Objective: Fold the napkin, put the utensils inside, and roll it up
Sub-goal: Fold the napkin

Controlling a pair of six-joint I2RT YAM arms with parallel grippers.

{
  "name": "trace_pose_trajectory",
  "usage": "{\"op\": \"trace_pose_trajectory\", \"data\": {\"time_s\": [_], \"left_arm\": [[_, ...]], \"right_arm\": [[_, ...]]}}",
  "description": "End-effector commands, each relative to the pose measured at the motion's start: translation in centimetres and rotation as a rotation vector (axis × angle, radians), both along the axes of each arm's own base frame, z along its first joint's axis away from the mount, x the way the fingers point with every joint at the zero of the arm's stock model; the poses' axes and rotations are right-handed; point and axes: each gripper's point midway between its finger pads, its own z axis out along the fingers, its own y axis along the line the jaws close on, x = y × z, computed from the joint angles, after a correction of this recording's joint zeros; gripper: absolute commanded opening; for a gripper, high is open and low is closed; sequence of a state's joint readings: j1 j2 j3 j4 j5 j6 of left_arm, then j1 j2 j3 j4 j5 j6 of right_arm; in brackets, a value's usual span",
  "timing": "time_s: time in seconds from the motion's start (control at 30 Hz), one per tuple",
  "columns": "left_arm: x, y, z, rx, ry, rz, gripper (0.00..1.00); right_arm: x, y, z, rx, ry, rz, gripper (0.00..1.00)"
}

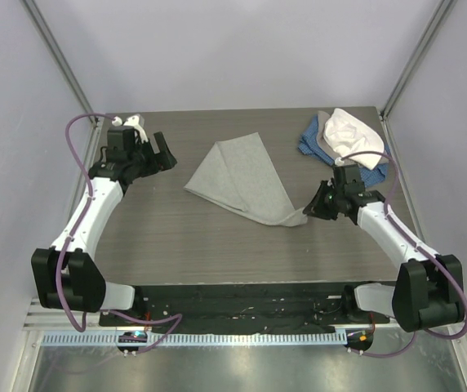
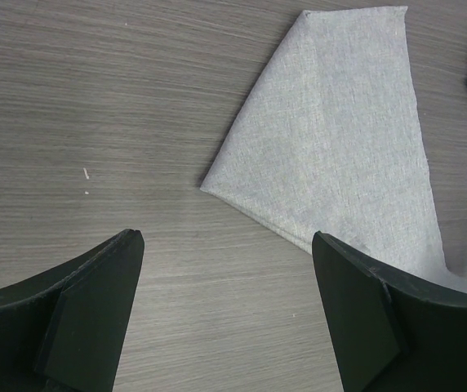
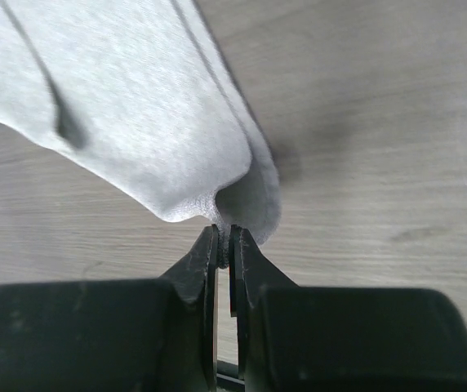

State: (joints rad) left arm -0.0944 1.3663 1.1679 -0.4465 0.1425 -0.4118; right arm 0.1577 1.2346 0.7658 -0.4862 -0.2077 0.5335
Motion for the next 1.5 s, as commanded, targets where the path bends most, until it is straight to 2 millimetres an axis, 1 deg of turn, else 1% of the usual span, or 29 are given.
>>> {"op": "trace_pose_trajectory", "data": {"time_s": [0.0, 0.03, 0.07, 0.13, 0.17, 0.27, 0.3, 0.37, 0.4, 0.47, 0.5, 0.57, 0.63, 0.67, 0.7, 0.73, 0.77, 0.83, 0.87, 0.93, 0.97, 1.07, 1.2, 1.27, 1.37, 1.47], "left_arm": [[-0.1, 0.2, 1.4, -0.010, -0.049, -0.001, 0.89], [-0.1, 0.2, 1.4, -0.008, -0.048, 0.001, 0.89], [-0.1, 0.2, 1.4, -0.009, -0.049, 0.002, 0.89], [-0.1, 0.2, 1.5, -0.010, -0.051, 0.001, 0.89], [-0.1, 0.2, 1.5, -0.010, -0.054, 0.002, 0.89], [-0.1, 0.2, 1.5, -0.011, -0.054, 0.001, 0.89], [-0.1, 0.2, 1.5, -0.011, -0.054, 0.001, 0.89], [-0.1, 0.2, 1.5, -0.011, -0.054, 0.001, 0.89], [-0.1, 0.2, 1.6, -0.011, -0.057, 0.001, 0.90], [-0.1, 0.2, 1.6, -0.013, -0.058, 0.000, 0.89], [-0.2, 0.1, 1.5, -0.015, -0.056, -0.002, 0.90], [-0.1, 0.1, 1.6, -0.020, -0.058, -0.002, 0.90], [-0.2, 0.0, 1.4, -0.024, -0.054, -0.005, 0.89], [-0.1, -0.1, 1.4, -0.026, -0.055, -0.005, 0.90], [-0.2, -0.1, 1.4, -0.028, -0.055, -0.006, 0.90], [-0.1, -0.1, 1.4, -0.030, -0.053, -0.008, 0.90], [-0.2, -0.2, 1.3, -0.033, -0.051, -0.010, 0.89], [-0.1, -0.2, 1.4, -0.034, -0.053, -0.009, 0.90], [-0.1, -0.2, 1.4, -0.034, -0.053, -0.011, 0.90], [-0.1, -0.2, 1.3, -0.034, -0.050, -0.009, 0.89], [-0.1, -0.2, 1.3, -0.033, -0.050, -0.009, 0.90], [-0.1, -0.2, 1.1, -0.037, -0.045, -0.011, 0.89], [0.0, 0.0, 0.9, -0.049, -0.036, -0.006, 0.90], [0.0, 0.0, 0.9, -0.053, -0.034, -0.005, 0.90], [0.1, 0.0, 1.0, -0.058, -0.034, -0.002, 0.90], [0.1, 0.1, 0.9, -0.060, -0.033, -0.001, 0.90]], "right_arm": [[3.0, 2.3, 4.1, 0.057, -0.138, 0.053, 0.01], [3.6, 2.7, 4.1, 0.063, -0.145, 0.057, 0.01], [3.9, 3.6, 4.7, 0.072, -0.165, 0.076, 0.01], [4.8, 4.7, 5.3, 0.085, -0.194, 0.094, 0.01], [5.2, 5.9, 5.6, 0.100, -0.201, 0.112, 0.01], [6.6, 8.3, 6.3, 0.118, -0.238, 0.147, 0.01], [6.5, 9.4, 6.3, 0.119, -0.240, 0.174, 0.01], [7.1, 10.9, 7.0, 0.136, -0.267, 0.199, 0.01], [7.1, 12.0, 6.7, 0.147, -0.261, 0.217, 0.01], [7.9, 13.3, 7.5, 0.170, -0.294, 0.237, 0.01], [8.1, 13.8, 7.0, 0.173, -0.282, 0.244, 0.01], [8.9, 15.2, 7.9, 0.194, -0.314, 0.269, 0.01], [9.2, 16.9, 7.5, 0.217, -0.310, 0.304, 0.01], [9.8, 17.8, 8.3, 0.230, -0.329, 0.316, 0.01], [10.2, 18.5, 8.5, 0.235, -0.341, 0.329, 0.01], [10.2, 19.5, 7.5, 0.232, -0.321, 0.352, 0.01], [10.7, 20.3, 8.3, 0.244, -0.341, 0.364, 0.01], [11.6, 21.7, 8.3, 0.259, -0.349, 0.383, 0.01], [11.7, 22.4, 8.4, 0.270, -0.350, 0.400, 0.01], [12.4, 23.6, 8.5, 0.290, -0.357, 0.412, 0.01], [12.3, 24.4, 8.6, 0.303, -0.357, 0.431, 0.01], [12.8, 26.0, 9.1, 0.324, -0.367, 0.454, 0.01], [12.5, 27.9, 9.5, 0.348, -0.373, 0.491, 0.01], [12.6, 28.2, 9.6, 0.356, -0.374, 0.493, 0.01], [12.4, 28.9, 8.9, 0.362, -0.360, 0.508, 0.01], [12.8, 30.0, 9.4, 0.380, -0.389, 0.532, 0.01]]}}
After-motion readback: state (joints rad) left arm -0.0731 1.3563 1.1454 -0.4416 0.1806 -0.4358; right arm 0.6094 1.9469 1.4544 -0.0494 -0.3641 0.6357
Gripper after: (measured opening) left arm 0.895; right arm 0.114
